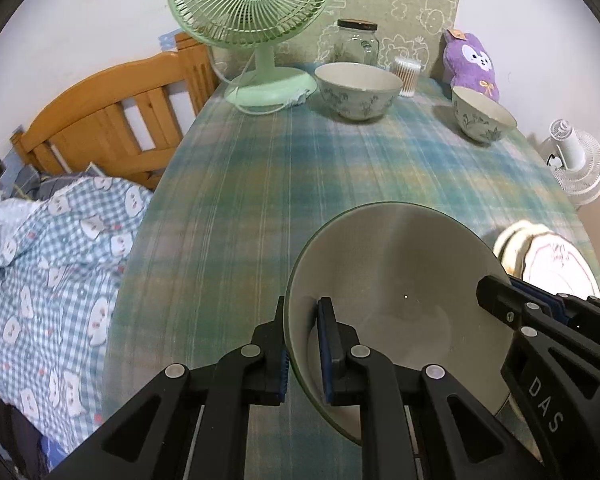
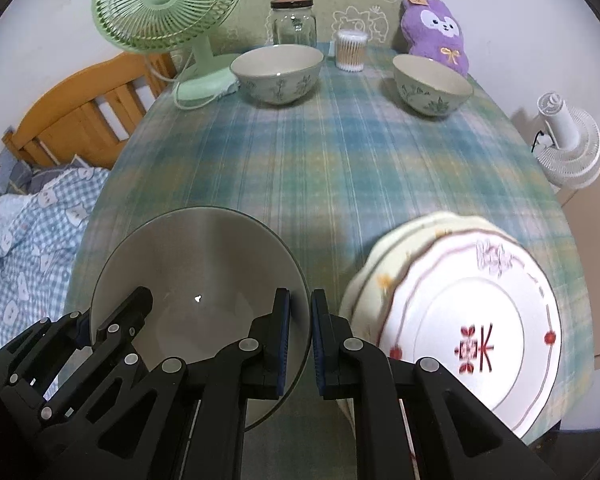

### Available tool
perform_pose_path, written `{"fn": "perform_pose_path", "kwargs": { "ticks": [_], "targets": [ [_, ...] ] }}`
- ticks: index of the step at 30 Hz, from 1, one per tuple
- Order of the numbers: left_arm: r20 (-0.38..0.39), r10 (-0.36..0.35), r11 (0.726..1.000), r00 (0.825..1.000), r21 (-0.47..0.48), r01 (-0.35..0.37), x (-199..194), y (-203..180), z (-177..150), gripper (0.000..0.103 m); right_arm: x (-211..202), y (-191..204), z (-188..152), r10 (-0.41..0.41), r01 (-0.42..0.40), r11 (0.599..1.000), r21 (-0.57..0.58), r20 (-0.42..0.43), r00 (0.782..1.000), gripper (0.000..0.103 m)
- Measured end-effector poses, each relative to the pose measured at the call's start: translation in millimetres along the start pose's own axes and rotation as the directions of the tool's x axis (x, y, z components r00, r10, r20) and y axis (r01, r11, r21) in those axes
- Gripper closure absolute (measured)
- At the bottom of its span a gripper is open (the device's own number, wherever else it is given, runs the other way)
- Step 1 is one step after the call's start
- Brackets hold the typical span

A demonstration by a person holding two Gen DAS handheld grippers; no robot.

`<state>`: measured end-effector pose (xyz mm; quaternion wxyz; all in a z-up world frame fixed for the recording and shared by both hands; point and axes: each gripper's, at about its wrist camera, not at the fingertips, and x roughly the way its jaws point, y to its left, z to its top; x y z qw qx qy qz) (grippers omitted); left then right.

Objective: Organize plates and bowls
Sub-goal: 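Carry the grey plate with both tools beside the plate stack, then lower the grey plate onto the table and open both tools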

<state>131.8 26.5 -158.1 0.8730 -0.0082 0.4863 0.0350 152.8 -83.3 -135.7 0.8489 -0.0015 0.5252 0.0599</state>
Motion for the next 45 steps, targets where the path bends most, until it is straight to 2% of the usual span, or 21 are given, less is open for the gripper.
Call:
{"fn": "perform_pose_path", "kwargs": {
  "ticks": [7, 11, 12, 14, 16, 18, 20, 22, 23, 25, 26, 31, 36, 39, 42, 45],
  "targets": [
    [0.005, 0.051, 0.999, 0.999, 0.010, -0.051, 1.8, -8.8, -18.0, 0.091, 2.6, -0.4, -19.3, -0.006, 0.006, 0.999, -0.037, 0.015, 1.000, 0.090],
    [-0.005, 0.056, 0.998, 0.998, -0.023, -0.056, -0.1, -5.3, -17.5, 0.088, 1.4, -4.2, -19.3, 0.022, -0.022, 1.000, -0.018, 0.004, 1.000, 0.090],
    [0.002, 0.061, 0.998, 0.998, -0.027, -0.061, -1.9, -4.7, -17.3, 0.085, -0.3, -4.4, -18.7, 0.041, -0.041, 0.999, -0.018, 0.008, 0.999, 0.090],
    [0.036, 0.087, 0.996, 0.996, -0.025, -0.086, -8.8, -4.8, -16.0, 0.069, -7.2, -1.8, -16.7, 0.038, -0.036, 0.998, -0.050, 0.047, 0.998, 0.089],
    [0.049, 0.094, 0.995, 0.994, -0.024, -0.093, -14.4, -5.1, -13.3, 0.064, -13.8, 2.2, -13.2, 0.028, -0.022, 0.996, -0.088, 0.072, 0.997, 0.089],
    [0.054, 0.093, 0.995, 0.994, -0.030, -0.091, -18.3, -3.6, -10.8, 0.059, -18.4, 3.4, -8.6, 0.048, -0.042, 0.994, -0.101, 0.063, 0.997, 0.088],
    [0.058, 0.098, 0.995, 0.993, -0.036, -0.096, -24.9, -3.0, -7.5, 0.049, -24.1, 1.6, -5.3, 0.058, -0.051, 0.994, -0.101, 0.064, 0.996, 0.085],
    [0.073, 0.111, 0.993, 0.991, -0.047, -0.108, -33.1, -2.1, -5.0, 0.048, -32.1, -2.1, -1.8, 0.055, -0.048, 0.994, -0.097, 0.076, 0.996, 0.069],
    [0.077, 0.115, 0.992, 0.990, -0.053, -0.111, -37.0, -1.5, -3.5, 0.048, -35.3, -4.1, -0.6, 0.050, -0.042, 0.995, -0.094, 0.082, 0.995, 0.065],
    [0.081, 0.111, 0.992, 0.991, -0.068, -0.106, -43.3, 0.7, -0.3, 0.047, -42.7, -9.0, 2.7, 0.031, -0.022, 0.996, -0.087, 0.097, 0.995, 0.047],
    [0.089, 0.106, 0.992, 0.990, -0.084, -0.099, -48.4, 2.8, 2.4, 0.044, -46.0, -10.7, 3.9, 0.022, -0.013, 0.996, -0.086, 0.102, 0.995, 0.045],
    [0.155, 0.141, 0.988, 0.978, -0.078, -0.131, -70.9, 4.7, 20.9, 0.026, -61.0, -15.8, 11.3, 0.029, -0.020, 0.996, -0.083, 0.103, 0.994, 0.042],
    [0.183, 0.096, 0.995, 0.978, -0.056, -0.087, -79.4, 10.5, 41.4, 0.020, -76.8, -19.2, 29.6, 0.036, -0.031, 0.999, -0.041, 0.125, 0.992, 0.042],
    [0.201, 0.043, 0.999, 0.979, -0.036, -0.037, -79.2, 13.8, 56.2, 0.018, -85.6, -22.2, 40.0, 0.027, -0.027, 1.000, -0.005, 0.143, 0.989, 0.039],
    [0.225, 0.064, 0.998, 0.972, -0.013, -0.062, -81.4, 14.0, 69.4, 0.011, -95.1, -22.8, 51.6, -0.020, 0.017, 1.000, 0.018, 0.189, 0.982, 0.031],
    [0.240, 0.038, 0.999, 0.970, -0.003, -0.039, -83.7, 17.3, 81.2, 0.010, -101.1, -23.6, 61.0, -0.038, 0.029, 0.998, 0.049, 0.212, 0.977, 0.029]
  ]
}}
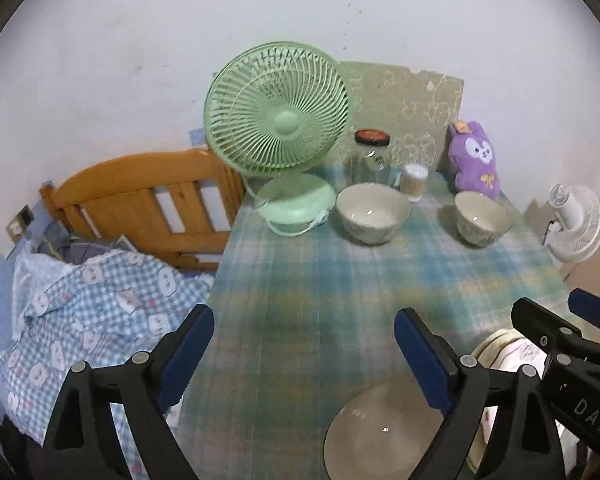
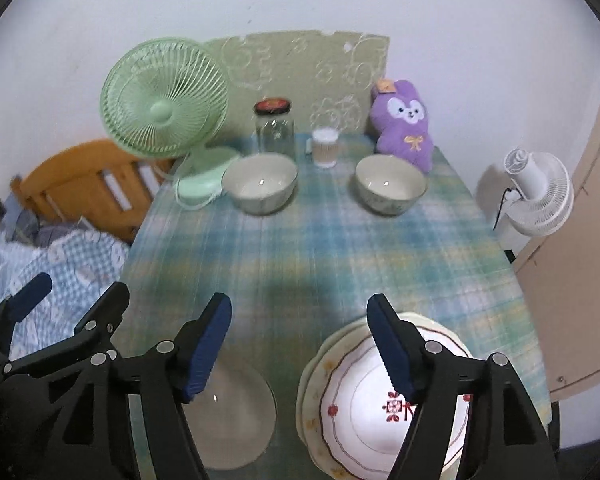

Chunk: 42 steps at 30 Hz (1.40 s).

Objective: Organize plates and bowls
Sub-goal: 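Lower the grey plate onto the table and open both tools, then move both tools to the next grey plate by the fan base and close on its rim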

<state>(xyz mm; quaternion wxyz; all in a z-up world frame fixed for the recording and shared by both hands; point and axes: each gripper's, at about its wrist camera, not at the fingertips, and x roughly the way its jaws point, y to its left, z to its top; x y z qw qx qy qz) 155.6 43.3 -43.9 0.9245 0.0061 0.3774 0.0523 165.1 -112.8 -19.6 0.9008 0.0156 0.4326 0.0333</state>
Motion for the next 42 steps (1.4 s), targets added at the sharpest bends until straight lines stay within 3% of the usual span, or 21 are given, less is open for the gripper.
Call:
{"fn": "perform_pose_path", "kwargs": {
  "ticks": [5, 12, 17, 28, 37, 42],
  "targets": [
    [0.002, -0.031, 1.000, 1.000, -0.003, 0.031, 7.2, 6.9, 19.6, 0.005, -1.9, 2.2, 16.8, -0.015, 0.014, 0.999, 0.038, 0.023, 1.000, 0.024],
    [0.000, -0.036, 0.999, 0.999, -0.013, 0.036, 21.1, 4.2, 40.6, 0.003, 3.8, 4.1, 48.8, -0.053, 0.054, 0.998, -0.011, 0.080, 0.995, 0.020],
    [-0.022, -0.039, 0.998, 0.999, -0.053, 0.038, 37.6, -0.9, 60.3, 0.002, 16.5, -4.0, 71.4, -0.023, 0.026, 0.999, -0.025, 0.100, 0.995, 0.019],
    [0.007, 0.070, 0.995, 0.998, -0.071, -0.070, 78.2, -30.3, 99.1, 0.004, 83.8, -33.3, 132.1, 0.066, -0.060, 0.996, -0.070, 0.087, 0.994, 0.019],
    [-0.020, 0.077, 0.996, 0.997, -0.039, -0.077, 125.8, -51.4, 113.1, 0.008, 137.7, -43.3, 168.9, 0.106, -0.100, 0.991, -0.085, 0.076, 0.991, 0.019],
    [-0.055, 0.091, 0.993, 0.994, -0.068, -0.095, 156.8, -50.6, 118.5, 0.009, 173.5, -39.9, 176.5, 0.123, -0.119, 0.989, -0.087, 0.045, 0.991, 0.019]
  ]
}}
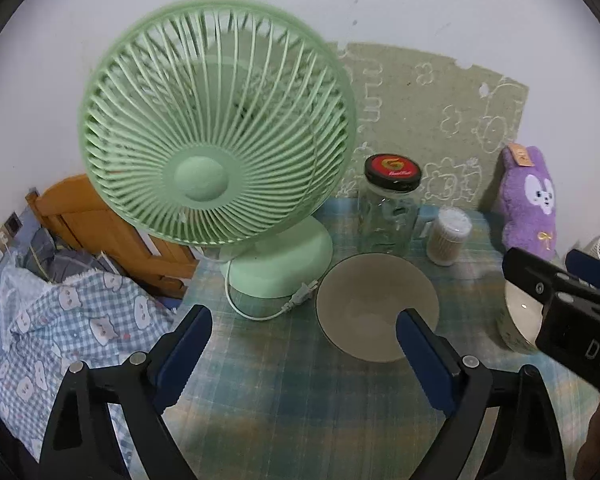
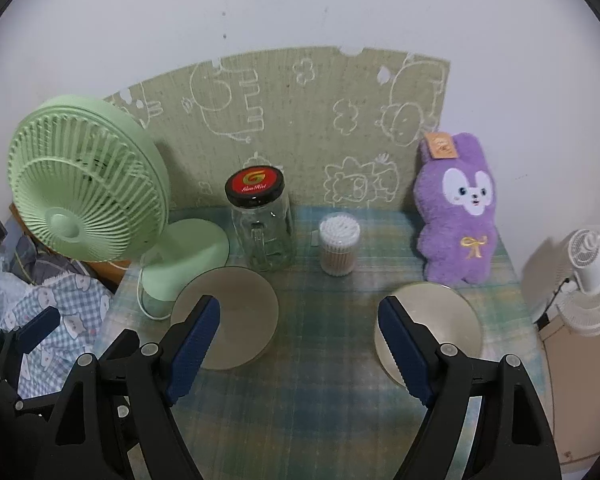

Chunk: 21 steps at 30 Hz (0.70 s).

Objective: Organize plates and bowls
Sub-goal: 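Move both tools to the next grey plate by the fan base and close on its rim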

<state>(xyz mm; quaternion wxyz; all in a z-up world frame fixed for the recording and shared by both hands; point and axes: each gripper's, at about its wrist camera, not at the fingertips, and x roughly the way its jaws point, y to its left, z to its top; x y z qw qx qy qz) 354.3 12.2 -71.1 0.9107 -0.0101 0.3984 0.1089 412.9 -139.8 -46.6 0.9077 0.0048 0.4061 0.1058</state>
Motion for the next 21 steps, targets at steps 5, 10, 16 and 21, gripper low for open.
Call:
{"fn": "perform_pose_path", "kwargs": {
  "ticks": [5, 10, 16, 21],
  "targets": [
    [-0.024, 0.019, 1.000, 1.000, -0.008, -0.019, 31.0, -1.0, 2.6, 0.019, 36.7, 2.9, 1.6, 0.021, -0.021, 1.000, 0.014, -0.038, 0.999, 0.019],
    [-0.065, -0.001, 0.999, 0.998, -0.039, -0.002, 60.8, 1.2, 0.9, 0.019, 73.2, 10.3, 0.9, 0.025, -0.024, 1.000, 0.010, -0.080, 0.996, 0.019],
    [-0.100, 0.012, 0.999, 0.995, -0.035, -0.015, 95.1, 1.7, -0.6, 0.026, 107.8, 15.0, -3.7, 0.048, -0.047, 0.999, 0.009, -0.114, 0.992, 0.032],
    [-0.116, 0.012, 1.000, 0.993, -0.006, -0.013, 111.9, -3.2, -2.6, 0.039, 129.0, 19.3, -9.0, 0.041, -0.041, 0.999, 0.004, -0.147, 0.988, 0.042]
  ]
}}
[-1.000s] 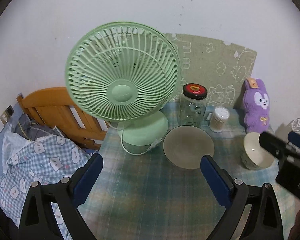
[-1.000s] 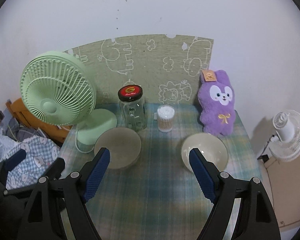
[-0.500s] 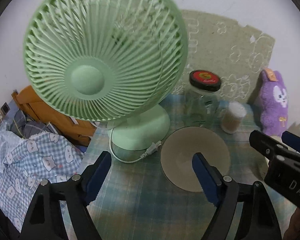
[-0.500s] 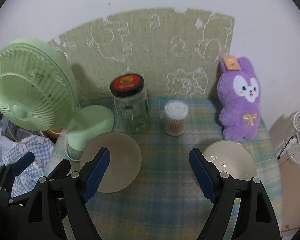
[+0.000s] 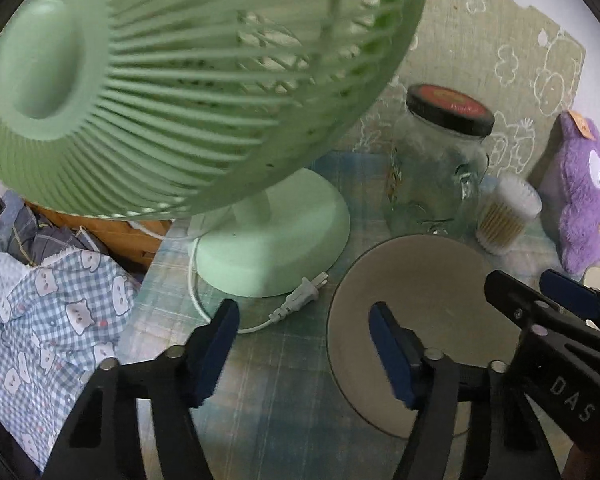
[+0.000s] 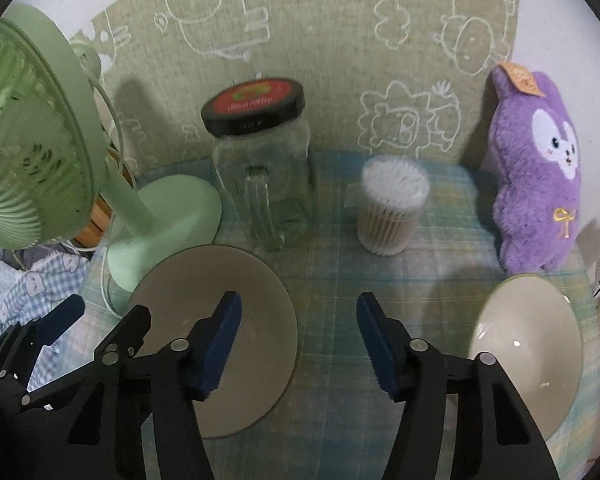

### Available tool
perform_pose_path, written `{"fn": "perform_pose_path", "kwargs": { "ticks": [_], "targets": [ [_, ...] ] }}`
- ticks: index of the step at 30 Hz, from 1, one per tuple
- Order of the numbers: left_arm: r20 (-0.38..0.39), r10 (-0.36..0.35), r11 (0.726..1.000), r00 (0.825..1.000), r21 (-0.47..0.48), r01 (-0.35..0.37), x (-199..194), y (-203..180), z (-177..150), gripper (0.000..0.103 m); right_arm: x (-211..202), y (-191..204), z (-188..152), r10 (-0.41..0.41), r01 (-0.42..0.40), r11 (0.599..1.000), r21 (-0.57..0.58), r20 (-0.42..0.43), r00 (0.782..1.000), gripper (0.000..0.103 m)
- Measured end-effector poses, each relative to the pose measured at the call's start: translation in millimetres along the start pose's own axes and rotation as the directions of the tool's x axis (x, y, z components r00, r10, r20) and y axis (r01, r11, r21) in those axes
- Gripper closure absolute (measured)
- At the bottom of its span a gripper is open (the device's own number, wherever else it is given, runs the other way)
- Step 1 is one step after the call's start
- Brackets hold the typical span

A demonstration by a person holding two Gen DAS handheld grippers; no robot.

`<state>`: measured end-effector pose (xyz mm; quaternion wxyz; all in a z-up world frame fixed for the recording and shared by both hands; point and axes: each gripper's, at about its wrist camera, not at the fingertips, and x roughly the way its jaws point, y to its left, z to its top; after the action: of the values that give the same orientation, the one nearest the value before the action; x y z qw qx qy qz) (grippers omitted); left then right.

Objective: Organize plates and bowls
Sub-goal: 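Move both tools to the next grey plate by the fan base and close on its rim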

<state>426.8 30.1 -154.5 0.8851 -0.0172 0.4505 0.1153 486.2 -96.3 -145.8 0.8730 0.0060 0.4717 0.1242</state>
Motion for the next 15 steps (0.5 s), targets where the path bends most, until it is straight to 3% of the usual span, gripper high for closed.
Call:
{"fn": "perform_pose_path", "kwargs": {
  "ticks": [5, 10, 15],
  "targets": [
    [-0.036, -0.039, 0.999, 0.999, 0.001, 0.039, 15.3, -2.2, -1.5, 0.055, 13.9, 1.2, -2.1, -0.009, 0.009, 1.000, -0.010, -0.022, 1.000, 0.053],
    [-0.049, -0.021, 1.000, 0.999, -0.004, 0.021, 21.1, -4.7, -1.3, 0.064, 24.2, 2.0, -6.0, -0.010, 0.010, 1.000, -0.008, -0.046, 0.999, 0.078],
    [-0.060, -0.047, 0.999, 0.997, -0.008, 0.047, 22.5, -7.2, -0.2, 0.076, 27.2, 3.0, -7.7, 0.017, -0.017, 1.000, 0.002, -0.050, 0.999, 0.085]
  ]
}}
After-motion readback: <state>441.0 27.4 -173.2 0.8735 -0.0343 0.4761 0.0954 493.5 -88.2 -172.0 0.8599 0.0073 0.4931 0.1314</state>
